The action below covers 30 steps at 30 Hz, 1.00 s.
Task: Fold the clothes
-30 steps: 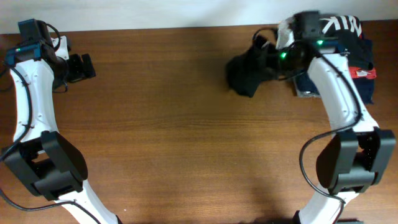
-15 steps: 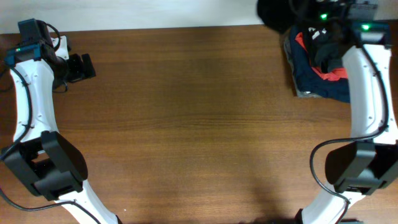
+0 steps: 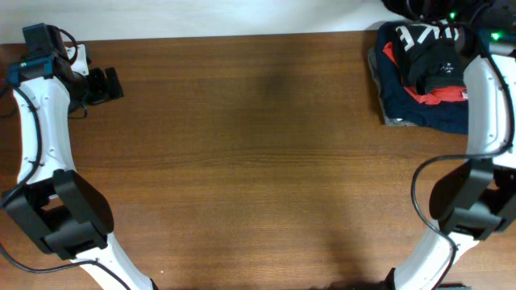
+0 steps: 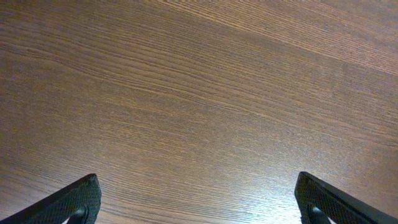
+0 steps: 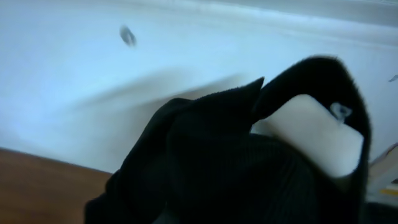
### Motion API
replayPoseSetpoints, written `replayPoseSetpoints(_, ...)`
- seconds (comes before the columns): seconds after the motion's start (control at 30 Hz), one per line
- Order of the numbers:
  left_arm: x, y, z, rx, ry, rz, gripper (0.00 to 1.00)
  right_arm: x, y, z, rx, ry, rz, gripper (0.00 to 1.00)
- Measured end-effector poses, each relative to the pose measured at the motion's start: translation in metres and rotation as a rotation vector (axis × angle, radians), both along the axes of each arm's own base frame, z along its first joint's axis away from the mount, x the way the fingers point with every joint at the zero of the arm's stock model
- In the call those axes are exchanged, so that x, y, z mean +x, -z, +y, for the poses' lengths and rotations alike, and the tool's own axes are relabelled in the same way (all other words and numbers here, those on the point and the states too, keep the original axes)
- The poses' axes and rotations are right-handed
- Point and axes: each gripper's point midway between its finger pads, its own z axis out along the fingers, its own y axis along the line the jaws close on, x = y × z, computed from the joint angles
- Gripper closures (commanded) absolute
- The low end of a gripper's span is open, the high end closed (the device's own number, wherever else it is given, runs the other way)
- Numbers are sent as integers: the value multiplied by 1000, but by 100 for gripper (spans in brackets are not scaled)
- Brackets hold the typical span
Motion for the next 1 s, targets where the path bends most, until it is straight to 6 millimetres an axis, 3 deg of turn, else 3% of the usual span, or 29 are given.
replayPoseSetpoints(0.13,1,-1,0,2,0,-5,1,16,24,-31,-66,19,-27,96)
replayPoseSetpoints(0.33,3,-1,1,4,0,-12,1,18,34,-66,-89,36,-56,96)
replayPoseSetpoints(0.43,4,-2,1,5,0,-17,1,18,43,-69,-79,32,-35,96)
replayPoseSetpoints(0.6,5,-2,-2,-2,7,-20,1,12,94,-64,-7,0,117,96)
replayPoseSetpoints(0.73,6,-2,-7,-3,18,-22,1,-4,127,-64,73,0,256,96)
replayPoseSetpoints(0.83,8,-3,-11,-4,28,-25,1,-27,146,-79,151,31,362,96)
replayPoseSetpoints(0.87,9,-3,-13,-4,30,-27,1,-36,152,-86,178,46,399,90)
replayPoseSetpoints(0.9,9,-3,-14,-4,32,-27,1,-48,159,-94,209,64,442,75)
replayPoseSetpoints(0.93,10,-3,-14,-3,34,-29,1,-52,162,-97,221,69,459,35)
replayPoseSetpoints(0.97,10,-3,-15,-3,35,-29,1,-63,168,-102,256,84,497,28)
replayPoseSetpoints(1.0,10,-3,-16,-3,37,-30,1,-66,169,-104,271,93,511,28)
